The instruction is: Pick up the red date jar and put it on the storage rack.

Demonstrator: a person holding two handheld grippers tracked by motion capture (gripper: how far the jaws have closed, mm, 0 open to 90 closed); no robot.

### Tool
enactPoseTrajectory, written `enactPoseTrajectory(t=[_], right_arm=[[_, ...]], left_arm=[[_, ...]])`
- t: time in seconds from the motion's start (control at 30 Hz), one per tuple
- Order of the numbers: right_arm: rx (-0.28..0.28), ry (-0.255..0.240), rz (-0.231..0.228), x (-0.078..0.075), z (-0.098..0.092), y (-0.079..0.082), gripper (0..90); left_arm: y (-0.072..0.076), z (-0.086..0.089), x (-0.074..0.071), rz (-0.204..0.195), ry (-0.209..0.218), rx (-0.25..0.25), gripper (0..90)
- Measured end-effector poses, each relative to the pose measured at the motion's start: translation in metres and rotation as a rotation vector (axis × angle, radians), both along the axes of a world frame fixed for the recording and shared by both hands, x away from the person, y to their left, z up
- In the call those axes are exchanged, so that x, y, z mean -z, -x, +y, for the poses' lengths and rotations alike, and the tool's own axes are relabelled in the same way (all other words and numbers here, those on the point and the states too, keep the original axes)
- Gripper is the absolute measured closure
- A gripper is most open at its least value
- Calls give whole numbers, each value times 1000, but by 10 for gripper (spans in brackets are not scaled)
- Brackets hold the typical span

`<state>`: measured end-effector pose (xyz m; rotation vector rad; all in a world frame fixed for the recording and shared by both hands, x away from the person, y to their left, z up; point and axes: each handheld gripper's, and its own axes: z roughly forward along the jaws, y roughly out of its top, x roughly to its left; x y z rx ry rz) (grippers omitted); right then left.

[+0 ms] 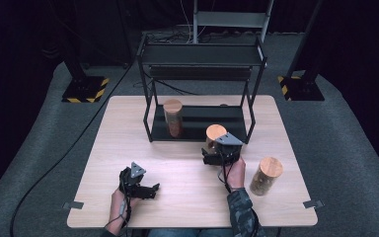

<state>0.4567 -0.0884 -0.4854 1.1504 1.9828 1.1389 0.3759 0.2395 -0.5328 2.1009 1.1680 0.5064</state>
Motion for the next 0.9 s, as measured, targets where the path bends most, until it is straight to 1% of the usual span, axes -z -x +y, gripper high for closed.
enactPoseTrajectory(t=[0.07, 0.13, 0.2, 0.23, 0.27, 0.3, 0.4, 0.43, 0.47, 0.57, 0.7, 0.9], right_arm=[[-15, -6, -7, 0, 0, -1, 0], [-28, -3, -18, 1, 1, -3, 0], [-25, -12, -12, 2, 0, -4, 0], [-20, -16, -7, 3, 0, -4, 25], [-20, -23, -4, 4, -1, -4, 72], [-9, -29, -12, 5, -2, -3, 106], [-22, -51, 3, 7, -4, -3, 184], [-30, -51, 13, 7, -4, -4, 199], [-21, -44, 15, 8, -4, -4, 218], [-16, -31, 15, 10, -4, -4, 237], [-24, -40, 14, 10, -5, -4, 242], [-19, -47, 8, 10, -4, -4, 245]], left_arm=[[0, 0, 0, 0, 0, 0, 8], [0, 0, 0, 0, 1, -1, 8], [0, 0, 0, 0, 0, 0, 7], [0, 0, 0, 0, 0, 0, 7], [0, 0, 0, 0, 0, 1, 8], [0, 0, 0, 0, 0, 1, 7], [0, 0, 0, 1, 0, 1, 7], [0, 0, 0, 0, 1, 1, 8], [0, 0, 0, 0, 0, 1, 7], [0, 0, 0, 0, 2, 0, 8], [0, 0, 0, 0, 2, -2, 9], [0, 0, 0, 0, 2, -2, 9]])
